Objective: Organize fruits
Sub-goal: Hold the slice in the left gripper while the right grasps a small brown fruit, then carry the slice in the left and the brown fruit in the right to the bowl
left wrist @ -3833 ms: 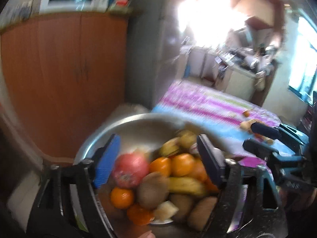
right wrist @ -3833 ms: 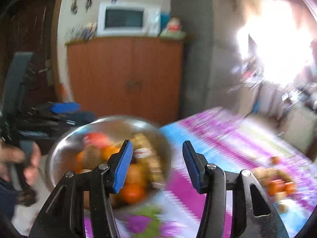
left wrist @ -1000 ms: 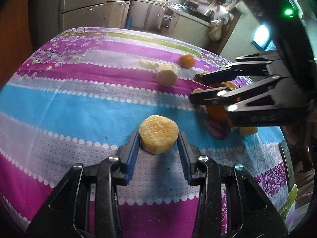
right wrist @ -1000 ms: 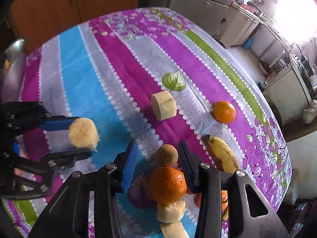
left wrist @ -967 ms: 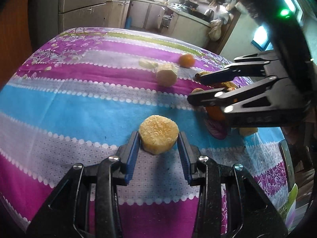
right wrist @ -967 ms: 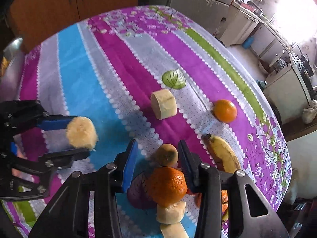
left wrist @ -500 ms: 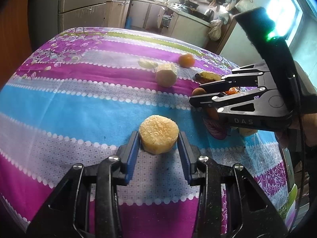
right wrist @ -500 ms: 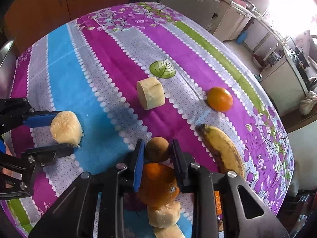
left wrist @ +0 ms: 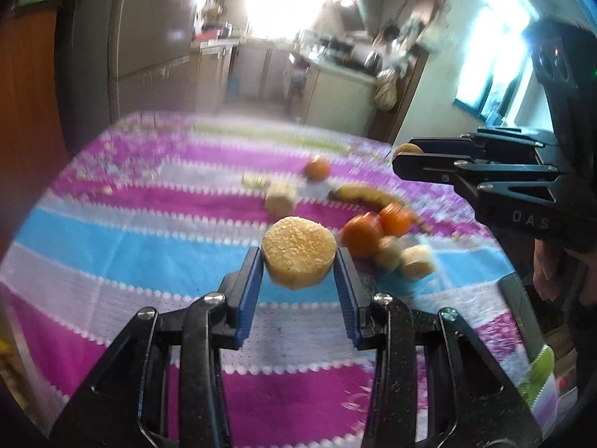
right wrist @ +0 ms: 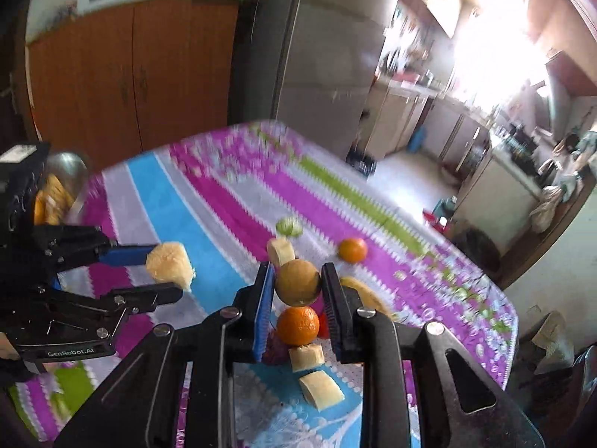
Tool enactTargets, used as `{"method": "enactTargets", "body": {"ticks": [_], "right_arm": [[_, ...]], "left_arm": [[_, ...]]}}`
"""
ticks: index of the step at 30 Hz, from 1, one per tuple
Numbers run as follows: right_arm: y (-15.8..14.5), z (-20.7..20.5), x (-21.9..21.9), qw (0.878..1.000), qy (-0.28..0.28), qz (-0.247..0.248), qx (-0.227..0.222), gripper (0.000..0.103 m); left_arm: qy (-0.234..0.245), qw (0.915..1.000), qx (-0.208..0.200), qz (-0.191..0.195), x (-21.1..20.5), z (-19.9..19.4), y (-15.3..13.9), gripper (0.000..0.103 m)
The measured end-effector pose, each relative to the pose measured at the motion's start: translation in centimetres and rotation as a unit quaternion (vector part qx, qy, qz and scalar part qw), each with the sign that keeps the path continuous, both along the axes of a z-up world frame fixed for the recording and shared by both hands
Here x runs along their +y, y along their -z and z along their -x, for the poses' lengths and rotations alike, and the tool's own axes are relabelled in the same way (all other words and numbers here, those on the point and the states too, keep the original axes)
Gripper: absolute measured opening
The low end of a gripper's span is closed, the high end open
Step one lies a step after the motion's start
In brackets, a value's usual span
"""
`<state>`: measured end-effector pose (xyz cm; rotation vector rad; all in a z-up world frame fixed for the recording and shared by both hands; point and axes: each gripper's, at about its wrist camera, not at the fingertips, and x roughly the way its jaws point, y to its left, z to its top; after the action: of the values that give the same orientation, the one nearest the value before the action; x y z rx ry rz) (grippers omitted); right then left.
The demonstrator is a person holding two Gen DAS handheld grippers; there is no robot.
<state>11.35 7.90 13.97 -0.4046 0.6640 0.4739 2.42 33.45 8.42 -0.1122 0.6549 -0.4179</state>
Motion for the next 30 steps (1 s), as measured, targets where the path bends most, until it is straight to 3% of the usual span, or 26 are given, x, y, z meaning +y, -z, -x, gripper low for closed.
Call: {"method": "enactTargets", "body": {"ticks": [8, 15, 21, 30], "right_arm": [[-5.8, 6.4, 2.6, 0.996, -0.038, -0.057, -0.060, 0.028], [-7.5, 10.1, 8.0, 0.990, -0.094, -0.085, -0.063, 0.028], [-6.4, 11.8, 12.9, 0.984, -0.131, -0.107, -0.049, 0.028], [-3.6, 13.0, 19.4, 0.978, -0.174, -0.118, -0.009, 0.028]], "left_arm": [[-0.001, 0.9974, -0.072, 0.001, 2.2, 6.4, -5.9, 0.039], [-0.057, 0.9927, -0.104, -0.018, 7.6, 10.0, -8.4, 0.039], [-0.135, 0.9832, -0.109, -0.057, 12.9, 11.6, -8.1, 0.039], [-0.207, 0.9731, -0.065, -0.079, 18.6, 12.1, -5.4, 0.039]]}}
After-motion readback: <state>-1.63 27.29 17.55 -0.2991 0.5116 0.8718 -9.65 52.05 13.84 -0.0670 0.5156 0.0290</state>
